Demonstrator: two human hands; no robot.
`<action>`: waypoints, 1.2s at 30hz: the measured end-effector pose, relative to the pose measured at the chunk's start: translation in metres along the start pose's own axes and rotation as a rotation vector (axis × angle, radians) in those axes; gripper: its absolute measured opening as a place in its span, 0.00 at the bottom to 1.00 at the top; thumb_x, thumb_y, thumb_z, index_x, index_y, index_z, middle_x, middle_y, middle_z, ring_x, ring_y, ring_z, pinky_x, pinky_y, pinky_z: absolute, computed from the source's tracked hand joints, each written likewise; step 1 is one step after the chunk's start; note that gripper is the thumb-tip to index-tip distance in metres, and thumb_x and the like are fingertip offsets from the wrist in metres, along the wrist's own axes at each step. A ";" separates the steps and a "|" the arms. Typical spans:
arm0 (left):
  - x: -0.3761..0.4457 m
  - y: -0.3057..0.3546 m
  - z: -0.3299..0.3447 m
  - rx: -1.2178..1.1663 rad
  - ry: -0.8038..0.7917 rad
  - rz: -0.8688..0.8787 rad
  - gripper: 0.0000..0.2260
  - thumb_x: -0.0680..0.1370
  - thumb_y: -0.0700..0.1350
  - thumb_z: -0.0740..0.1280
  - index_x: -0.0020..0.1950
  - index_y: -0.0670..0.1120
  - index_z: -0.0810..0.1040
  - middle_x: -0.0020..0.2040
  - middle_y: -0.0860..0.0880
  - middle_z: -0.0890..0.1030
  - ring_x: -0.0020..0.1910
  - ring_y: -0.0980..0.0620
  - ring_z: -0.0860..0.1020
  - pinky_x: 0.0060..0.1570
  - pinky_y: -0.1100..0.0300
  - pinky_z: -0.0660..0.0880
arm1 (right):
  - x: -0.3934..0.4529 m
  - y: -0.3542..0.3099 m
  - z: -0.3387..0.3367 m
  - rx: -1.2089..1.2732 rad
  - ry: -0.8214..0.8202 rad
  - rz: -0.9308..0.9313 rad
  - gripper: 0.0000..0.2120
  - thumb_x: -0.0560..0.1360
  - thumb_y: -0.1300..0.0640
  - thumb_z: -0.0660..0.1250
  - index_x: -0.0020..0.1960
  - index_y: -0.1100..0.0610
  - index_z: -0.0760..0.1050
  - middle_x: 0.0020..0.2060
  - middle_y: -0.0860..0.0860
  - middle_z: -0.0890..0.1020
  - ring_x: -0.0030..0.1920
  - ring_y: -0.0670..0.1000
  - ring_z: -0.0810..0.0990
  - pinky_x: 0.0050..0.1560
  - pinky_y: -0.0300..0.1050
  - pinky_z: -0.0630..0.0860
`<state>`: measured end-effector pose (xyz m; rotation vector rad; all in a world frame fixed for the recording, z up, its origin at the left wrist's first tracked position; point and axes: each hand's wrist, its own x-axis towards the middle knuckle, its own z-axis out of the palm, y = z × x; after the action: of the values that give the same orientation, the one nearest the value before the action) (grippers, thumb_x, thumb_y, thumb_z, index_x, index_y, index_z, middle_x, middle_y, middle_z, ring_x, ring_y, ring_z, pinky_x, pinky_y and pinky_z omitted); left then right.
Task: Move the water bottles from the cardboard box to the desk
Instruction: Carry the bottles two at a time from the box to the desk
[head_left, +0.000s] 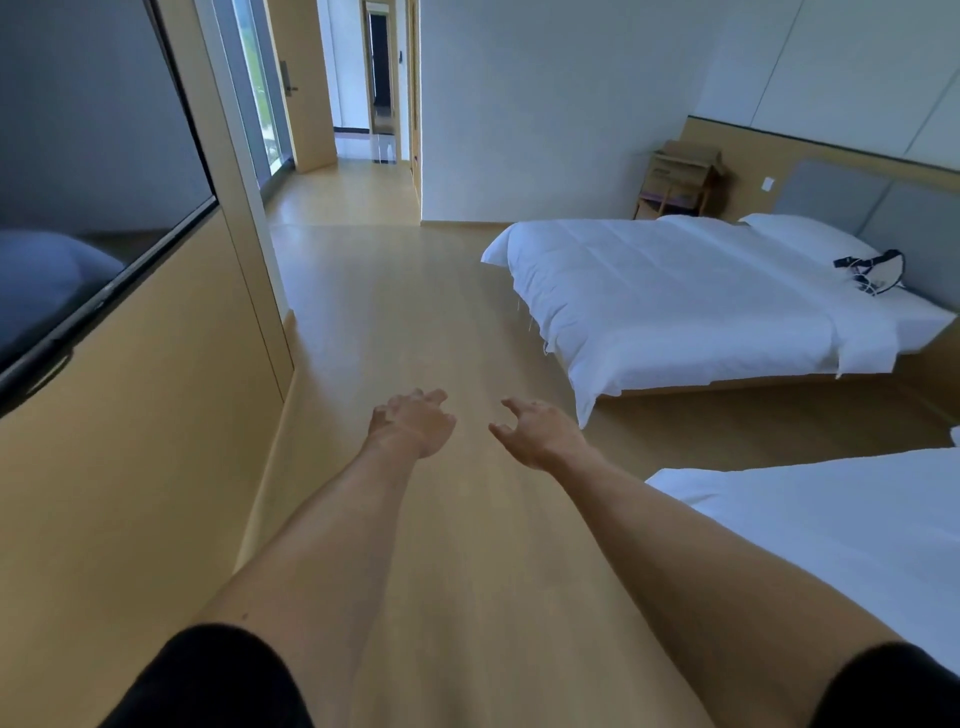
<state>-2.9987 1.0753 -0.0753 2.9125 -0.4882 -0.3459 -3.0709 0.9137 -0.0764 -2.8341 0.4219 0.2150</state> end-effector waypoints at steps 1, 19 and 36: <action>0.016 0.002 -0.001 -0.001 -0.003 0.003 0.23 0.84 0.54 0.54 0.80 0.54 0.61 0.78 0.46 0.65 0.75 0.42 0.67 0.73 0.48 0.64 | 0.015 0.002 -0.001 0.003 -0.002 0.005 0.28 0.83 0.40 0.54 0.79 0.50 0.61 0.73 0.57 0.70 0.73 0.57 0.68 0.73 0.54 0.65; 0.346 0.067 -0.070 0.013 0.035 -0.078 0.22 0.84 0.54 0.55 0.78 0.53 0.65 0.77 0.46 0.68 0.74 0.43 0.68 0.72 0.50 0.64 | 0.367 0.072 -0.081 -0.015 -0.049 -0.033 0.28 0.83 0.39 0.52 0.79 0.50 0.60 0.76 0.56 0.68 0.75 0.55 0.66 0.73 0.53 0.63; 0.645 0.060 -0.114 -0.024 0.007 -0.046 0.22 0.84 0.55 0.54 0.79 0.54 0.64 0.78 0.46 0.66 0.75 0.44 0.66 0.74 0.48 0.61 | 0.672 0.074 -0.122 -0.003 -0.019 0.004 0.29 0.81 0.38 0.54 0.79 0.48 0.62 0.76 0.54 0.68 0.75 0.56 0.66 0.73 0.57 0.64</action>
<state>-2.3947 0.8149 -0.0820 2.9045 -0.4137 -0.3450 -2.4439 0.6330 -0.1012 -2.8324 0.4232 0.2436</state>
